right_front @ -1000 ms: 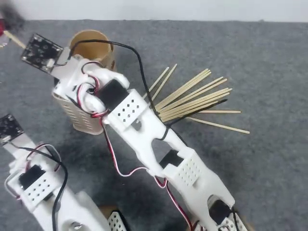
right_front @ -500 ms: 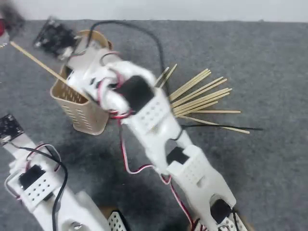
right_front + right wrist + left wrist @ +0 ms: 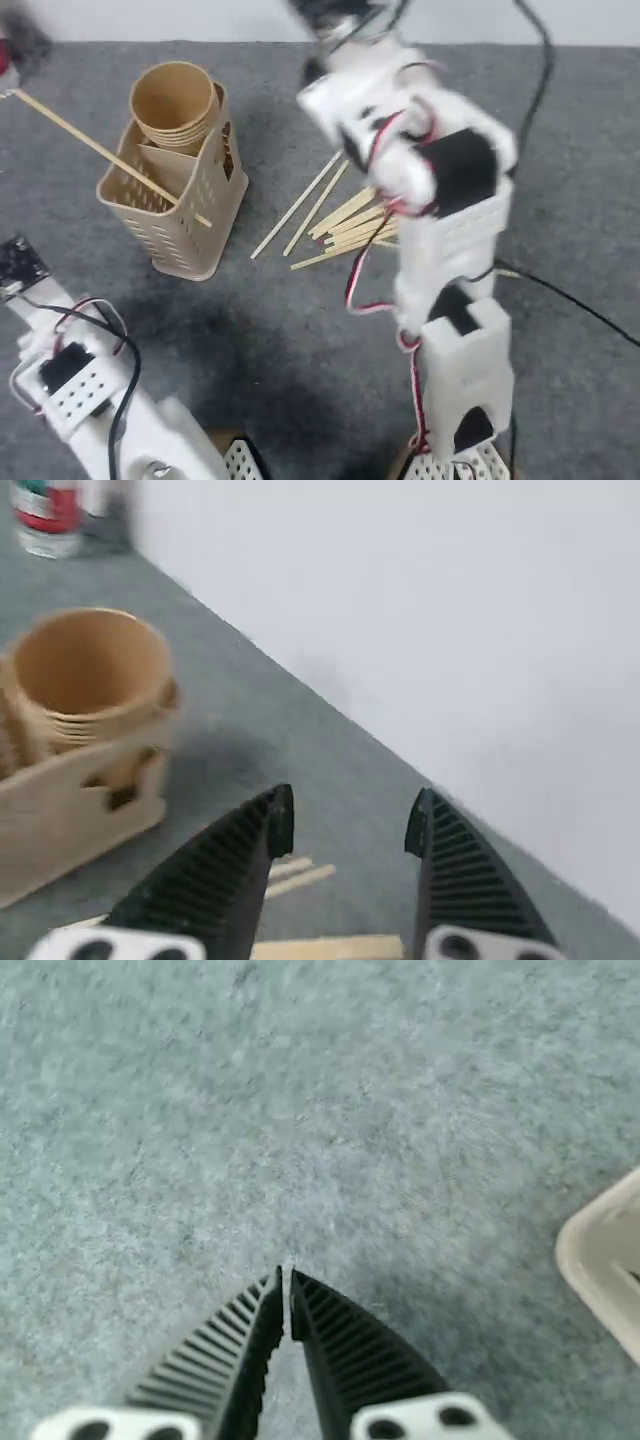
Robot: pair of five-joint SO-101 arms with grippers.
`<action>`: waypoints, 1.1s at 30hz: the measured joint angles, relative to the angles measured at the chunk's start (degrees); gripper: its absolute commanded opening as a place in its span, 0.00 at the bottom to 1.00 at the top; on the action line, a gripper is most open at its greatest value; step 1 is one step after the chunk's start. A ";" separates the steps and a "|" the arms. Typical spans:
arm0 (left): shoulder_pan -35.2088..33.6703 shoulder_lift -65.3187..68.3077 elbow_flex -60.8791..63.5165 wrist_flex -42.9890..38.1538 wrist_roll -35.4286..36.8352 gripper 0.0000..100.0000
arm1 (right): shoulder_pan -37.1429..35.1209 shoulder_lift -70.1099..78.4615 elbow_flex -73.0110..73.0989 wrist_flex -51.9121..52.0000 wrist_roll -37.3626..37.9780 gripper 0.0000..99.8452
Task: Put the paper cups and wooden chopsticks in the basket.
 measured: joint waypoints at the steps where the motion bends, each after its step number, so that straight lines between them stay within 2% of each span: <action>1: 0.44 0.00 0.00 -0.53 0.00 0.01 | 2.73 0.00 0.26 0.00 -0.44 0.19; 3: 0.88 0.00 0.00 -0.79 0.00 0.03 | 7.21 0.00 0.70 0.00 -0.53 0.19; 5: 1.14 0.09 -1.49 -0.35 0.00 0.10 | 10.02 0.00 0.79 0.00 -0.62 0.19; 9: 4.66 0.00 -12.31 10.29 0.00 0.24 | 15.03 0.00 0.79 0.00 -0.70 0.19; 15: 15.21 0.00 -35.87 32.00 0.00 0.24 | 18.46 0.00 0.79 0.00 -0.88 0.19; 19: 18.29 0.00 -48.88 38.95 0.00 0.24 | 20.66 0.00 0.79 0.00 -0.88 0.19; 23: 18.73 -0.09 -56.26 38.86 5.01 0.24 | 22.24 0.00 0.79 0.00 -0.88 0.19; 25: 18.73 -0.09 -57.67 36.22 8.70 0.24 | 22.86 0.00 0.79 0.00 -0.88 0.19; 29: 17.05 0.35 -55.38 24.70 17.85 0.24 | 23.30 -0.35 0.79 0.00 -0.88 0.19; 33: 16.09 9.14 -50.64 11.16 28.92 0.24 | 23.30 -2.99 0.97 0.00 -0.88 0.19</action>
